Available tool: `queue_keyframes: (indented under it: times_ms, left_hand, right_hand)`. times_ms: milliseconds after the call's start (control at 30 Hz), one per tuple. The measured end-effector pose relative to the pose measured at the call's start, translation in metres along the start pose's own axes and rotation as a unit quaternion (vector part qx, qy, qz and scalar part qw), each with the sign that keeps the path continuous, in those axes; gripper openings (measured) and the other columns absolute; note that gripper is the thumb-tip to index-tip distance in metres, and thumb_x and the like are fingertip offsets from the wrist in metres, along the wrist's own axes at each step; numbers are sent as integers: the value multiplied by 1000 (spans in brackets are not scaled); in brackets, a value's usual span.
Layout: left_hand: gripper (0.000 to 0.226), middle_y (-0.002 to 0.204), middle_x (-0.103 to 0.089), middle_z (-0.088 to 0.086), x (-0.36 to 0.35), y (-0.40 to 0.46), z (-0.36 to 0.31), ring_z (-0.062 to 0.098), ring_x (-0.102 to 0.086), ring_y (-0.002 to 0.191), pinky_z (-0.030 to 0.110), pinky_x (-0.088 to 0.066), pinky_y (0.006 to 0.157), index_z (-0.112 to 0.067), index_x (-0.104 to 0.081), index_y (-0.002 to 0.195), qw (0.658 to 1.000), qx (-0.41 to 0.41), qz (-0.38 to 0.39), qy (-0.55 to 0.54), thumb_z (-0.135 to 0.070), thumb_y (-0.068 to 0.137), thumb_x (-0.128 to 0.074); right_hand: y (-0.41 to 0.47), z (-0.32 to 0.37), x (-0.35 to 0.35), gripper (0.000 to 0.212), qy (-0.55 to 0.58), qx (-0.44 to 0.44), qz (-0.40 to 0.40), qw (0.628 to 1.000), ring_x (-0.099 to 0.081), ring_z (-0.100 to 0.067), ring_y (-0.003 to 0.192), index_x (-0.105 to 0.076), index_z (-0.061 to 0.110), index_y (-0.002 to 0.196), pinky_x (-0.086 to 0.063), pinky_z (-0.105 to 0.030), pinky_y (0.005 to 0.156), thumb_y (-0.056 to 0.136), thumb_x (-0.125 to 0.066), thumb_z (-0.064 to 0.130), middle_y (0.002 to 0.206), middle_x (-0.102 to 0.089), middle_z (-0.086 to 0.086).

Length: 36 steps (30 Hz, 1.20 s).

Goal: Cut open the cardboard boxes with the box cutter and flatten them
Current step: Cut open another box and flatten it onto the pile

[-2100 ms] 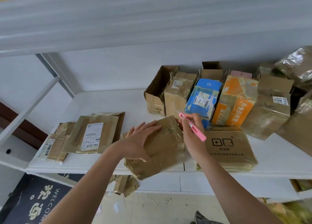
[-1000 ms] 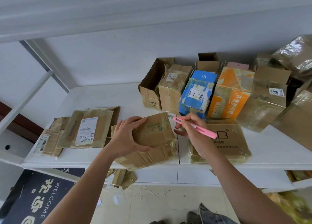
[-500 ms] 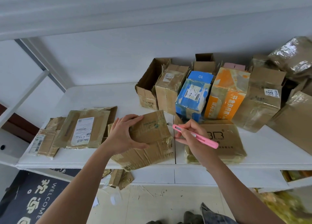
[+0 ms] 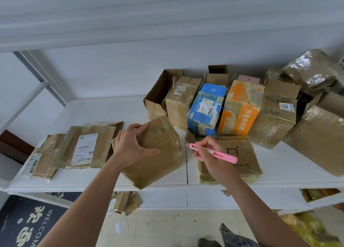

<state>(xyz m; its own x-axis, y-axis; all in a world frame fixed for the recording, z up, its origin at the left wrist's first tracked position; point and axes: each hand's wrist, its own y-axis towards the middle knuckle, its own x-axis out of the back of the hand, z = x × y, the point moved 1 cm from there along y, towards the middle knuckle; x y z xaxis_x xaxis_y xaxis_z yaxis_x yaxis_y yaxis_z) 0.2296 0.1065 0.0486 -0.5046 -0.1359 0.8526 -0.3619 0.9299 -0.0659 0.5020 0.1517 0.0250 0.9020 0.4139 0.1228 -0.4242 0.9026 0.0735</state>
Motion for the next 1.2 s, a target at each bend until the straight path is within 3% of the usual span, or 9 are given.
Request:
queue_keyframes:
  times_ms: [100,200,367,667,733,900,1000,1067,1200]
  left_hand:
    - [108,140,-40,-6,0,4,-6,23,-38,130,50,-23,116,-38,-44,144,998,44,-36,4,-79,49,-75]
    - [114,144,-37,5,0,3,-11,30,-34,134,52,-23,110,-39,-36,148,993,96,-37,64,-89,49,-63]
    - [107,143,-35,14,6,3,-17,38,-30,135,53,-27,109,-40,-29,150,986,130,-4,108,-90,59,-55]
    - [67,136,-56,4,26,4,10,28,-50,126,44,-43,101,-25,-43,145,992,121,0,21,-58,89,-58]
    - [61,128,-62,5,29,4,19,27,-56,117,41,-46,96,-19,-53,138,990,140,19,3,-56,91,-57]
    - [59,102,-66,3,34,1,31,23,-62,94,40,-52,88,-13,-65,118,985,166,51,16,-63,91,-50]
    - [59,107,-68,4,36,-3,32,24,-67,94,42,-57,85,-12,-62,120,978,187,89,-34,-61,90,-55]
    - [55,104,-69,4,37,-9,33,21,-73,82,35,-61,68,-10,-60,120,956,219,128,-150,-55,89,-62]
    - [43,99,-69,0,34,-19,40,18,-74,70,34,-62,61,-13,-62,111,942,231,98,-222,-49,88,-67]
  right_hand:
    - [0,6,6,11,-19,37,-93,995,-64,-26,75,-54,18,101,-60,-41,70,99,-53,8,85,-64,-2]
    - [4,5,26,12,-226,111,-172,952,-56,-10,64,-56,11,106,-43,-14,54,96,-56,6,84,-63,0]
    - [8,-12,43,31,-506,-84,-124,849,-59,-16,89,-52,10,124,-50,-25,67,94,-58,14,104,-61,-3]
    - [12,-7,37,24,-616,-220,-69,753,-55,-20,107,-53,15,122,-50,-29,71,97,-53,14,118,-54,-5]
    - [13,3,27,31,-614,-171,-83,766,-56,-21,108,-48,15,127,-50,-30,71,97,-55,17,118,-55,-6]
    - [23,28,-49,42,-346,-74,52,934,-61,-5,87,-44,18,142,-50,-19,73,101,-52,23,102,-63,4]
    - [32,34,-93,52,-259,-92,127,953,-60,-9,103,-25,21,153,-44,-20,83,105,-42,31,128,-59,-2]
    - [42,38,-112,55,-238,-87,133,958,-54,-17,123,-23,22,155,-43,-27,98,105,-41,34,143,-51,-2]
    - [59,41,-131,60,-304,-72,150,938,-51,-23,128,-24,20,156,-44,-39,106,102,-45,38,143,-53,-3]
